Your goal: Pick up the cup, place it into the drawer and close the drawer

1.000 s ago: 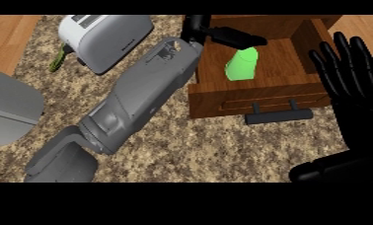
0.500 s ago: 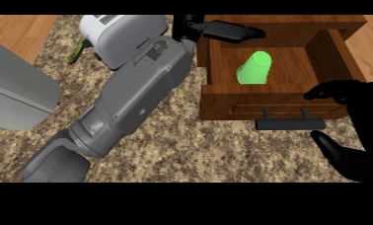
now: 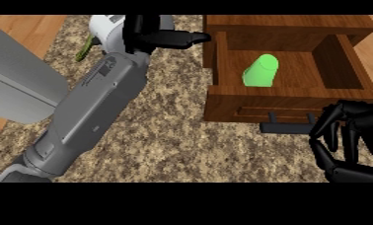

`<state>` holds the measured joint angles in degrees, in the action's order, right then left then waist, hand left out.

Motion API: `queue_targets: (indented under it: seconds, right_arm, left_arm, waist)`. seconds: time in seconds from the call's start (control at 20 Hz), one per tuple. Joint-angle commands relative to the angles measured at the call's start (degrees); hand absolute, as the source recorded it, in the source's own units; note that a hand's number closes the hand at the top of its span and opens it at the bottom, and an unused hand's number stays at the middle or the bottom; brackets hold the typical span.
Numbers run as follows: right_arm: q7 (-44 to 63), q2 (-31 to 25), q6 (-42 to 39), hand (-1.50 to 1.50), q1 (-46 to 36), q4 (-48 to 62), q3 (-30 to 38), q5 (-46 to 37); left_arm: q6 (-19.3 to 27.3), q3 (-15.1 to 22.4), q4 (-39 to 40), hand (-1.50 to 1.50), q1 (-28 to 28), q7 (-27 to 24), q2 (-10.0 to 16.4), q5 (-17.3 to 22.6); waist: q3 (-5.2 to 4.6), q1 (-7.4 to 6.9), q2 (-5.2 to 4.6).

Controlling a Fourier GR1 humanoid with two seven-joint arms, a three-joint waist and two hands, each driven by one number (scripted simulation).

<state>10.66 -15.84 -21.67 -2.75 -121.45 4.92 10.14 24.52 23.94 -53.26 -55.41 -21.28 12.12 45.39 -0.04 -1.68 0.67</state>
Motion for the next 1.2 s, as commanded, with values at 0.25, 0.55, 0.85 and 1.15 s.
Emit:
queue_targets:
  seconds: [0.25,0.55,0.85,1.15]
  right_arm:
    - [-2.8,0.6,0.3,1.5,1.1,4.1,-3.3,-11.0]
    - [-12.0,-3.2,0.1,1.5,-1.2,12.0,-8.7,-27.1]
    - [-19.7,-5.9,5.7,1.5,-3.1,20.9,-14.1,-42.2]
    - [-21.9,-3.1,10.0,-1.5,-9.7,33.6,-15.0,-47.5]
  left_arm:
    - [-2.6,-2.9,-22.0,-1.5,20.7,5.6,12.7,1.4]
    - [-9.3,-4.9,-25.8,-1.5,31.2,0.9,14.9,2.6]
    - [-11.4,-8.3,-30.5,-1.5,36.4,2.6,19.6,3.1]
    - [-18.4,-12.6,-35.0,-1.5,47.0,0.8,21.8,4.1]
  waist:
    - [0.04,0.41,-0.4]
    - [0.03,-0.16,-0.78]
    - [0.08,0.08,-0.7]
    - [0.05,0.46,-0.66]
